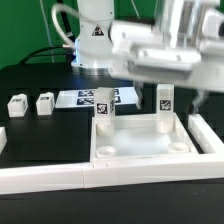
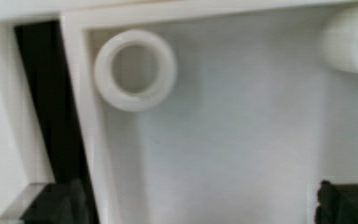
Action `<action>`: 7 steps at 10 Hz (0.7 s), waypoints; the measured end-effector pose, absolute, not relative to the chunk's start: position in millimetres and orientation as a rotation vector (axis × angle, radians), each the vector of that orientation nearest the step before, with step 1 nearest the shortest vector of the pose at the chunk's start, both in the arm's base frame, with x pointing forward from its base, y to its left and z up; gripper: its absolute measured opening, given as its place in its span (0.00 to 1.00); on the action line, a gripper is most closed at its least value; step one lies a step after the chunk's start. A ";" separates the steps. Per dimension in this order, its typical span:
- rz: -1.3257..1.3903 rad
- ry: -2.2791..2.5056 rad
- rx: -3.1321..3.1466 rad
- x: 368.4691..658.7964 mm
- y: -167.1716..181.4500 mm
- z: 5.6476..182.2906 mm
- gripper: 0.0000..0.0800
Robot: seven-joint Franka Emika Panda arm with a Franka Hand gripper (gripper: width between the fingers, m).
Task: Assemble square table
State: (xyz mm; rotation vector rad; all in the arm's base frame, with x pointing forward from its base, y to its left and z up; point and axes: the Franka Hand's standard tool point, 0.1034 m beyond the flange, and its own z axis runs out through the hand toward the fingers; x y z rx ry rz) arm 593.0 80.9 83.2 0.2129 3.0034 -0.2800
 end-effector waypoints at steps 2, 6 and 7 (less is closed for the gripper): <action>-0.335 2.949 0.240 593.9 48.3 129.0 0.81; -0.334 2.883 0.504 583.6 -70.5 159.8 0.81; -0.313 2.810 0.757 582.5 -75.9 159.2 0.81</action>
Offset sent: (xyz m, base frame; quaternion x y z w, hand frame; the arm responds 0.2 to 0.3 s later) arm -0.0262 -0.1000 0.0442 -0.0061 -0.0073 0.1340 0.9909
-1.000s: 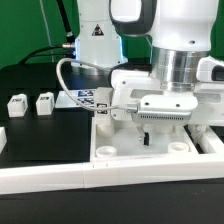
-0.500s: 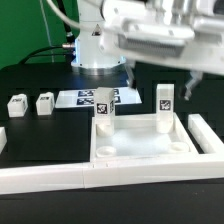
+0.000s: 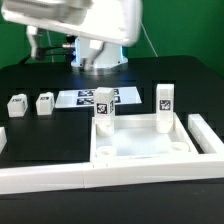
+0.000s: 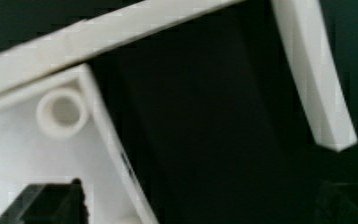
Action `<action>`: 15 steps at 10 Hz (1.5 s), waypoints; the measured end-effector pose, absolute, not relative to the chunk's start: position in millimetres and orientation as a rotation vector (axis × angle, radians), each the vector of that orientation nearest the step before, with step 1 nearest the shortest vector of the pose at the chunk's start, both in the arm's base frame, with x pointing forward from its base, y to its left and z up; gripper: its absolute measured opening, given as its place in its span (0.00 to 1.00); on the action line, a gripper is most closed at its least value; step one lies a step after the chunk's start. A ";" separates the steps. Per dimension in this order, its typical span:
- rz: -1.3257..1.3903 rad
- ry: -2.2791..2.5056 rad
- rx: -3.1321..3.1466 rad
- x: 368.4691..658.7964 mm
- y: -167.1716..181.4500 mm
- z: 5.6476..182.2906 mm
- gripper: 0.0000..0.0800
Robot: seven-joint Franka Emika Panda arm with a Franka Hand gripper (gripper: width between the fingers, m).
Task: Assemble square table
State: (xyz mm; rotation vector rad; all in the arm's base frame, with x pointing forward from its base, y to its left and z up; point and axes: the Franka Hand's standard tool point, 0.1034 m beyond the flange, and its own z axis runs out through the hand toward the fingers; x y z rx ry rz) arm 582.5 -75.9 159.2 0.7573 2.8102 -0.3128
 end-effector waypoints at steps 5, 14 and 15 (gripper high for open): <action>-0.228 2.602 1.268 568.0 -75.5 143.6 0.81; -0.116 2.003 2.195 503.9 -94.6 88.1 0.81; -0.073 1.919 2.269 483.2 -111.2 78.2 0.81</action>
Offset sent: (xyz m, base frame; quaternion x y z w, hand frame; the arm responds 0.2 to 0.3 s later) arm 0.0000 0.0000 0.0000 0.0000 0.0000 0.1296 0.9916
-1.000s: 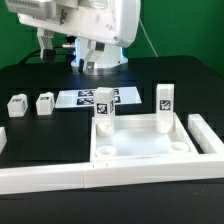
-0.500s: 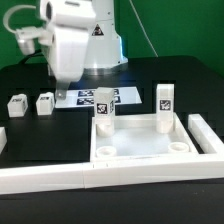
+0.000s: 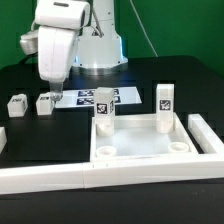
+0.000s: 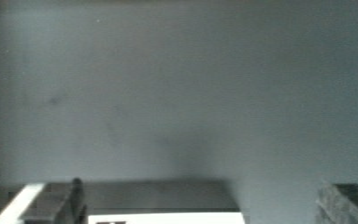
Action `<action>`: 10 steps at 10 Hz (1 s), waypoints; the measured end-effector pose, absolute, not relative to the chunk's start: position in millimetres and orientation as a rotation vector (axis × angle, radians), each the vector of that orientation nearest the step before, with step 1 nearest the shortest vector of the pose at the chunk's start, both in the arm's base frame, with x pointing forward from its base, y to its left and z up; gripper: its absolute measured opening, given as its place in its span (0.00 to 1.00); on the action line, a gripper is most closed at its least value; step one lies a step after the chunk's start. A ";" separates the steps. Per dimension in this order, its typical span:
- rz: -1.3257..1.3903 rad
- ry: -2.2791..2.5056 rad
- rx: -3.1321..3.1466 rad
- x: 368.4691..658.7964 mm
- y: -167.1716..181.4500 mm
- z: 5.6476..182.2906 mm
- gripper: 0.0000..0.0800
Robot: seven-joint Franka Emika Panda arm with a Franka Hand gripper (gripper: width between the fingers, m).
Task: Assemble square table
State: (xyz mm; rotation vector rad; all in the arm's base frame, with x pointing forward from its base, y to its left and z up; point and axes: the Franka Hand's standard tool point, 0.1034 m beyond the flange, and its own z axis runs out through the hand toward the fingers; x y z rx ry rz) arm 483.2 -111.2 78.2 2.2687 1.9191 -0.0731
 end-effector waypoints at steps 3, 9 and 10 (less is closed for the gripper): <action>-0.045 1.396 2.659 420.6 -161.5 60.5 0.81; -0.108 0.529 3.027 414.9 -158.3 62.8 0.81; -0.165 0.399 3.053 413.4 -152.1 63.9 0.81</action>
Offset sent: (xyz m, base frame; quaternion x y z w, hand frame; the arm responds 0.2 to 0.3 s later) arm 0.0177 -0.0443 -0.0002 0.0905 0.1022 0.0694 0.9882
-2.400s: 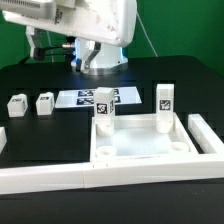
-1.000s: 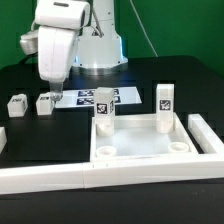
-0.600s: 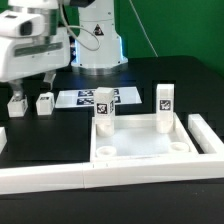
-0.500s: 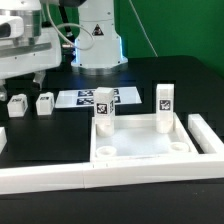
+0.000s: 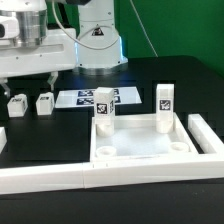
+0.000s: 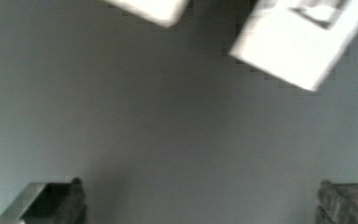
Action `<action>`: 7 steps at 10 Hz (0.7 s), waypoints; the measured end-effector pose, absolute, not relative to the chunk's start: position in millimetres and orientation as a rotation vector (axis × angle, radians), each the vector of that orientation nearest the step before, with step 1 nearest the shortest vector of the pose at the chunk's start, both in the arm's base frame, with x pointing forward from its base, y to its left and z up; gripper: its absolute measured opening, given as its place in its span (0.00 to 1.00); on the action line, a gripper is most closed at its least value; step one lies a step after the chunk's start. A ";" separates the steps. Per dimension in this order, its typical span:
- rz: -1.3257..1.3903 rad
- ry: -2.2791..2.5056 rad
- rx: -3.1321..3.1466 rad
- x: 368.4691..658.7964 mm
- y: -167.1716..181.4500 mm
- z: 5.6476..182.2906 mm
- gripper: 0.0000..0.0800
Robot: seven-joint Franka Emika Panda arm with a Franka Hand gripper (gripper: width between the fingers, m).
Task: Assemble square table
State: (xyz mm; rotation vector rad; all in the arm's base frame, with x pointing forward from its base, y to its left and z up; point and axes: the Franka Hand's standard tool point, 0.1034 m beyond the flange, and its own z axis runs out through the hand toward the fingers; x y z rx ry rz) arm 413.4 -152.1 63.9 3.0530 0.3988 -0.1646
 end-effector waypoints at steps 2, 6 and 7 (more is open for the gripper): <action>-0.222 0.057 3.125 413.5 -144.0 56.3 0.81; -0.488 0.083 3.144 393.4 -134.3 51.3 0.81; -0.672 0.082 3.134 389.8 -129.5 50.8 0.81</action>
Offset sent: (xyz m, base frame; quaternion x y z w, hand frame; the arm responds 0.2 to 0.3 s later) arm 0.0000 0.0000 0.0000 0.0000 -0.0650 0.0000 0.9979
